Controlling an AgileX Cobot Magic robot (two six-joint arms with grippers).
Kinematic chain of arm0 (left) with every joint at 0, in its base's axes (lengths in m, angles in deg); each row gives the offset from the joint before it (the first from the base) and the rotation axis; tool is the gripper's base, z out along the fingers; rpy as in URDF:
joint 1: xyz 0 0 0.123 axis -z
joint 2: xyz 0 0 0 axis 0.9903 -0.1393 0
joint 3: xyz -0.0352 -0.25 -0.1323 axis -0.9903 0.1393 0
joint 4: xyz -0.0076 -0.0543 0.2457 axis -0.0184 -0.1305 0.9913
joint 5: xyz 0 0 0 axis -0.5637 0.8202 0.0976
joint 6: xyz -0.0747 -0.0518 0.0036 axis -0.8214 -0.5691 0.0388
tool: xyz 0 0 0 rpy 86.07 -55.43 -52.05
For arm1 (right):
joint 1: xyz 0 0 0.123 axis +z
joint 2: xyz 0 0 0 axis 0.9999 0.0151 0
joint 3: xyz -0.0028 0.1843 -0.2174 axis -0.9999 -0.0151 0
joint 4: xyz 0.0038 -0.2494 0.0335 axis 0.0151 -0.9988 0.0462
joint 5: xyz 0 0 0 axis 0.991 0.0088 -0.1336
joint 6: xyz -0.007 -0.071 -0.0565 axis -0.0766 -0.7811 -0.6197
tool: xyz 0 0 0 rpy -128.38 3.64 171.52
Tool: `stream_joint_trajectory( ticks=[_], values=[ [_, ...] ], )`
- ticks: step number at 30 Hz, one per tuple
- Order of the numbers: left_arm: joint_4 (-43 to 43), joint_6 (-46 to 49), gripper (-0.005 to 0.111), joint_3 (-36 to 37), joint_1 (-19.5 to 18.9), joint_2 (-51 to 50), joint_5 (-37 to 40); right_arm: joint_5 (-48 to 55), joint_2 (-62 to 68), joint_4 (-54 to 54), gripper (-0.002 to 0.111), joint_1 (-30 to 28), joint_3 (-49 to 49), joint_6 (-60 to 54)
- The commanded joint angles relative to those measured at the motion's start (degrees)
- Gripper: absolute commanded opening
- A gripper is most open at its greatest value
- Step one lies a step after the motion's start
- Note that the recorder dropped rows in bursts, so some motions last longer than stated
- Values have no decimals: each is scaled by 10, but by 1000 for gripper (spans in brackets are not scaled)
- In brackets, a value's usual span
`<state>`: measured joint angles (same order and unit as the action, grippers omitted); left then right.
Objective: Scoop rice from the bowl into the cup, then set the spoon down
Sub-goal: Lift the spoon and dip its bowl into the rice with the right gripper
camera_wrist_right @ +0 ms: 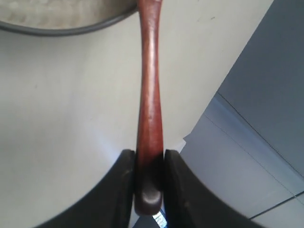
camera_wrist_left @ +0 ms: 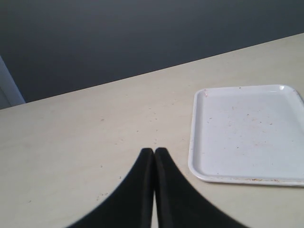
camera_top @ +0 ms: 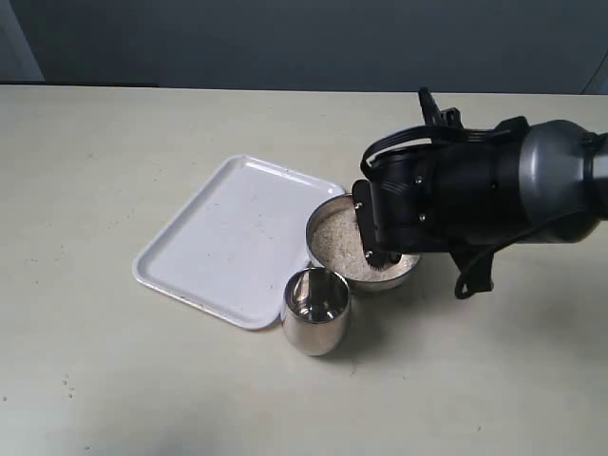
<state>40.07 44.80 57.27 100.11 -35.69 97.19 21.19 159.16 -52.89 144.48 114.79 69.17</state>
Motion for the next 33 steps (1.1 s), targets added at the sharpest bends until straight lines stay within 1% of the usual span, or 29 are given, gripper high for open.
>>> stream_joint_trajectory(
  ticks=[1, 7, 14, 21, 33],
  values=[
    [-4, -3, 1, -1, 3, 2, -9, -6, 9, 24, -1, 1, 2, 2],
    [-4, -3, 1, -1, 3, 2, -9, -16, 9, 58, -1, 1, 2, 7],
    [-4, -3, 1, -1, 3, 2, -9, -49, 9, 126, -1, 1, 2, 23],
    [-4, -3, 1, -1, 3, 2, -9, -52, 6, 135, -1, 1, 2, 76],
    [-4, -3, 1, -1, 3, 2, -9, -53, -35, 183, -1, 0, 2, 110]
  ],
)
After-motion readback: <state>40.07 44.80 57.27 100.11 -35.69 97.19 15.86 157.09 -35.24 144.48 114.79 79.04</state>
